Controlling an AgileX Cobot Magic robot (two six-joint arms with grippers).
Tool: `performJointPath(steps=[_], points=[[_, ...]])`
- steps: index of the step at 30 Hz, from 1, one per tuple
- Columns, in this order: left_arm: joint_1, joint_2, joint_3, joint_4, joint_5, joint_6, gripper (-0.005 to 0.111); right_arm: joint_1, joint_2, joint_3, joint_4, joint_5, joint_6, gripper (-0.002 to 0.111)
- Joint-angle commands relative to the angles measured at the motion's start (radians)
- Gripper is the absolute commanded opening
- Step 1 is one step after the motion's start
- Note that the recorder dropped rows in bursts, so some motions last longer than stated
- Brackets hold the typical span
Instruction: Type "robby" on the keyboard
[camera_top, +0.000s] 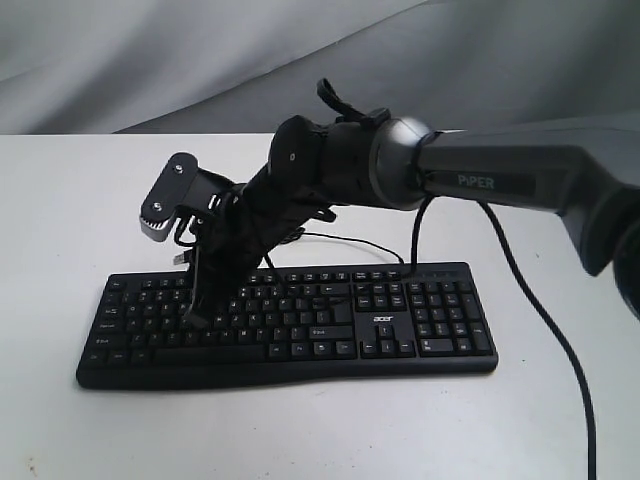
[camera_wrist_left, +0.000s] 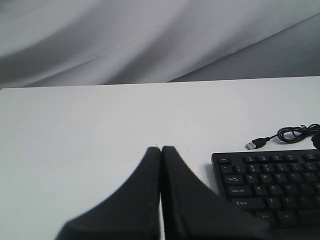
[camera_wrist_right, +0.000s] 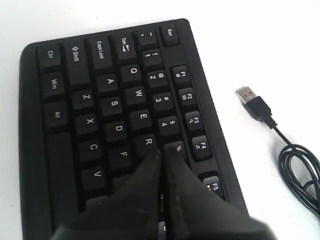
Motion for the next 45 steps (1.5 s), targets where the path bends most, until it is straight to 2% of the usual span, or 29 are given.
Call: performJointPath(steps=[1, 45], points=[[0.002, -0.003, 0.004, -0.008, -0.005, -0.004, 0.001, -0.023, 0.044, -0.036, -0.003, 0.043, 0.004, 0.0], [0.002, -0.003, 0.004, -0.008, -0.005, -0.004, 0.001, -0.026, 0.066, -0.036, 0.003, 0.039, 0.0, 0.0]])
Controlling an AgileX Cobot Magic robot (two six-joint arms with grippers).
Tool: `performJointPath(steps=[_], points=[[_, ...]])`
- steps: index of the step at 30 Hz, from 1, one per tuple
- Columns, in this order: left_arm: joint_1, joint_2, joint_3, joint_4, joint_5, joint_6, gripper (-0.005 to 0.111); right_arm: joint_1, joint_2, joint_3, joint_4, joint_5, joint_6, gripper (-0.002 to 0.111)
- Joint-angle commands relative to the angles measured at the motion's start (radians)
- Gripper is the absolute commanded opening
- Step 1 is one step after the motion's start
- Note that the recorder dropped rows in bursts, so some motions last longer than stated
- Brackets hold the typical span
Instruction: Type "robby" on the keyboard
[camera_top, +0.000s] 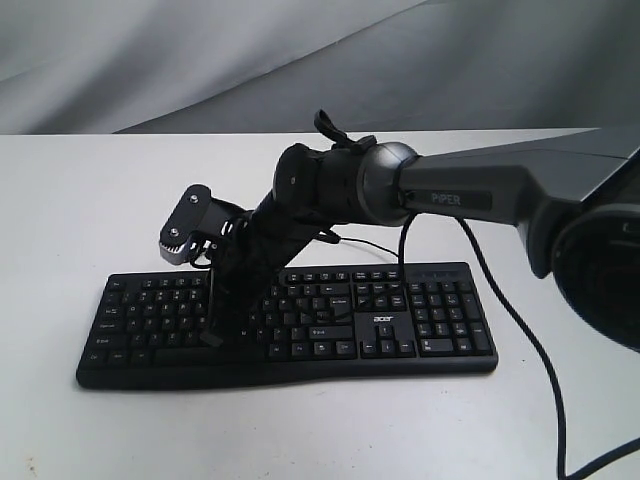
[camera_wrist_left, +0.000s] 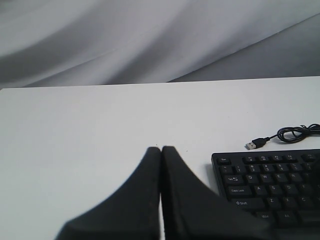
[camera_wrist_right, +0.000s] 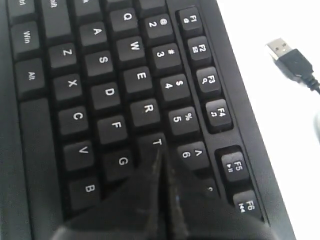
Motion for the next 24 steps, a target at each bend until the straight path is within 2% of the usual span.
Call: performJointPath(steps=[1, 9, 16, 20, 24], points=[[0.002, -0.003, 0.004, -0.008, -0.005, -0.004, 0.001, -0.005, -0.043, -0.007, -0.001, -0.003, 0.0, 0.0], [0.002, -0.003, 0.004, -0.008, -0.005, -0.004, 0.001, -0.023, -0.213, -0.007, -0.02, -0.027, 0.002, 0.0], [0.002, -0.003, 0.004, -0.008, -0.005, -0.004, 0.001, -0.09, -0.347, 0.014, -0.02, -0.126, 0.042, 0.0], [0.002, -0.003, 0.004, -0.008, -0.005, -0.004, 0.001, -0.122, -0.498, 0.108, -0.025, -0.196, 0.042, 0.0], [0.002, -0.003, 0.004, -0.008, -0.005, -0.004, 0.001, -0.127, -0.719, 0.289, -0.047, -0.329, 0.035, 0.0]])
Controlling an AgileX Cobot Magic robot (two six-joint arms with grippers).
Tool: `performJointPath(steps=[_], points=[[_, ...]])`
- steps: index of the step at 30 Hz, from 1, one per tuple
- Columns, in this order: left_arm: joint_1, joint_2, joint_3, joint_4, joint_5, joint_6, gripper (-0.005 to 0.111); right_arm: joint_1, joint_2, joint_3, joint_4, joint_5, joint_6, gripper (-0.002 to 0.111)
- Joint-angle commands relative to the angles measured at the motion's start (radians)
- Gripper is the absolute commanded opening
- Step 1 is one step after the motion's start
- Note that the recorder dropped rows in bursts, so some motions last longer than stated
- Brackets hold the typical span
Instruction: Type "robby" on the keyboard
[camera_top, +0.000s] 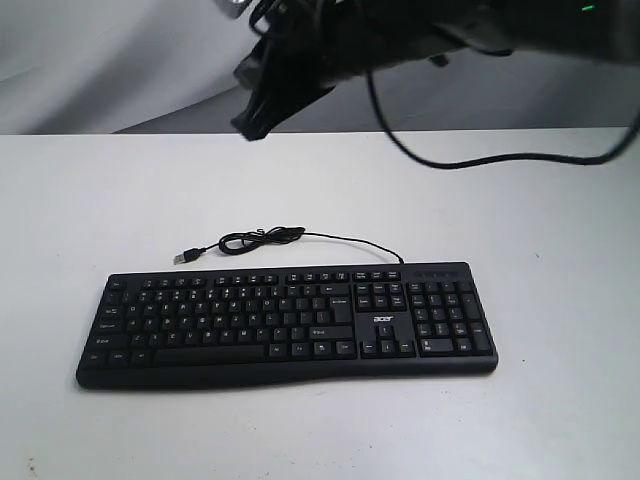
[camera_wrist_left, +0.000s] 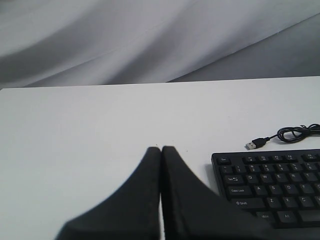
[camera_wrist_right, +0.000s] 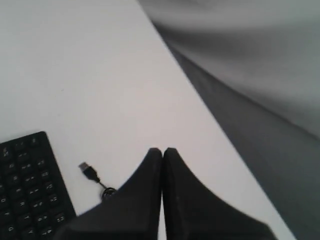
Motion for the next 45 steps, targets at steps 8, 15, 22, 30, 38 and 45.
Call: performJointPath(steps=[8, 15, 22, 30, 38, 45], points=[[0.002, -0.003, 0.004, -0.008, -0.005, -0.004, 0.001, 0.0, -0.661, 0.515, 0.065, -0.467, 0.0, 0.0], [0.002, -0.003, 0.004, -0.008, -0.005, -0.004, 0.001, 0.0, -0.969, 0.721, 0.144, -0.429, 0.0, 0.0], [0.002, -0.003, 0.004, -0.008, -0.005, -0.004, 0.001, 0.0, -1.16, 0.826, 0.147, -0.466, 0.0, 0.0], [0.002, -0.003, 0.004, -0.008, -0.005, -0.004, 0.001, 0.0, -1.315, 0.826, 0.147, -0.466, -0.008, 0.0], [0.002, -0.003, 0.004, -0.008, -0.005, -0.004, 0.001, 0.0, -1.406, 0.826, 0.147, -0.474, -0.008, 0.0], [0.002, -0.003, 0.004, -0.008, -0.005, -0.004, 0.001, -0.041, -1.406, 0.927, 0.279, -0.586, -0.006, 0.0]])
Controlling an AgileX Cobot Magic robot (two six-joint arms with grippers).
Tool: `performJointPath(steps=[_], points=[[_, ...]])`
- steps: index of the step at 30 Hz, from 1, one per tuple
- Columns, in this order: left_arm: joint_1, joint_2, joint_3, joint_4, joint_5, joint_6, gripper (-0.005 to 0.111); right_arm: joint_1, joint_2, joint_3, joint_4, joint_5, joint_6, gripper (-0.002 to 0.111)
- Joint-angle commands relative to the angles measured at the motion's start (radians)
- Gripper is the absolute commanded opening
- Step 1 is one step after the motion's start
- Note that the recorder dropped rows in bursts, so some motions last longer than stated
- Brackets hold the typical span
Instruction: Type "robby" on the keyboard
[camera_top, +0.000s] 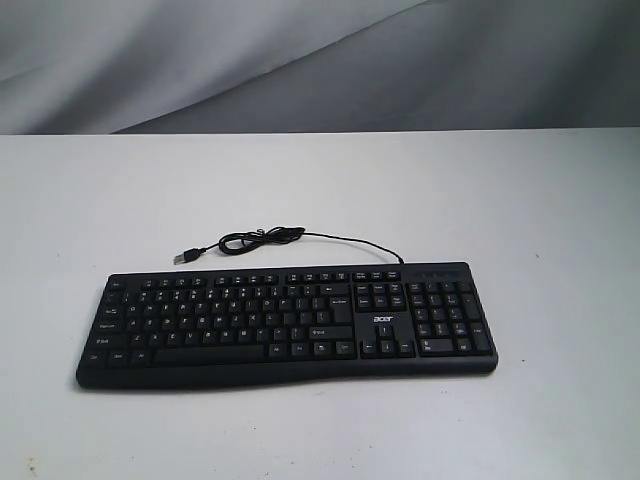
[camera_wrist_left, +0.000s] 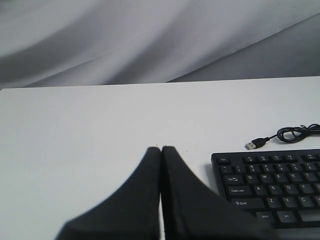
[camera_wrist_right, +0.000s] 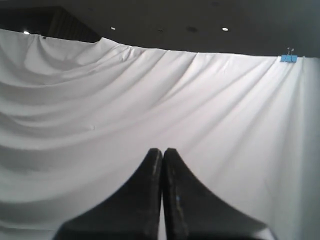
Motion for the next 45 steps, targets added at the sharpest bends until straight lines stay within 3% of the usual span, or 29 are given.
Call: performJointPath(steps=[1, 6, 13, 16, 20, 25, 30, 34, 45], points=[[0.002, -0.003, 0.004, -0.008, -0.005, -0.004, 0.001, -0.067, -0.003, 0.116, 0.185, -0.136, -0.004, 0.0], [0.002, -0.003, 0.004, -0.008, -0.005, -0.004, 0.001, -0.238, -0.003, 0.277, 0.472, -0.245, -0.004, 0.0], [0.002, -0.003, 0.004, -0.008, -0.005, -0.004, 0.001, -0.377, -0.083, 0.362, 0.532, -0.249, 0.048, 0.0], [0.002, -0.003, 0.004, -0.008, -0.005, -0.004, 0.001, -0.429, -0.143, 0.362, 0.421, -0.183, 0.048, 0.0], [0.002, -0.003, 0.004, -0.008, -0.005, -0.004, 0.001, -0.525, -0.224, 0.362, 0.052, 0.053, 0.111, 0.0], [0.002, -0.003, 0.004, -0.008, -0.005, -0.004, 0.001, -0.656, -0.253, 0.362, -0.319, 0.304, 0.596, 0.0], [0.002, -0.003, 0.004, -0.008, -0.005, -0.004, 0.001, -0.665, -0.311, 0.369, -0.385, 0.322, 0.7, 0.0], [0.002, -0.003, 0.004, -0.008, -0.005, -0.004, 0.001, -0.665, -0.345, 0.4, -0.69, 0.343, 1.063, 0.0], [0.002, -0.003, 0.004, -0.008, -0.005, -0.004, 0.001, -0.665, -0.378, 0.413, -0.723, 0.443, 0.953, 0.0]])
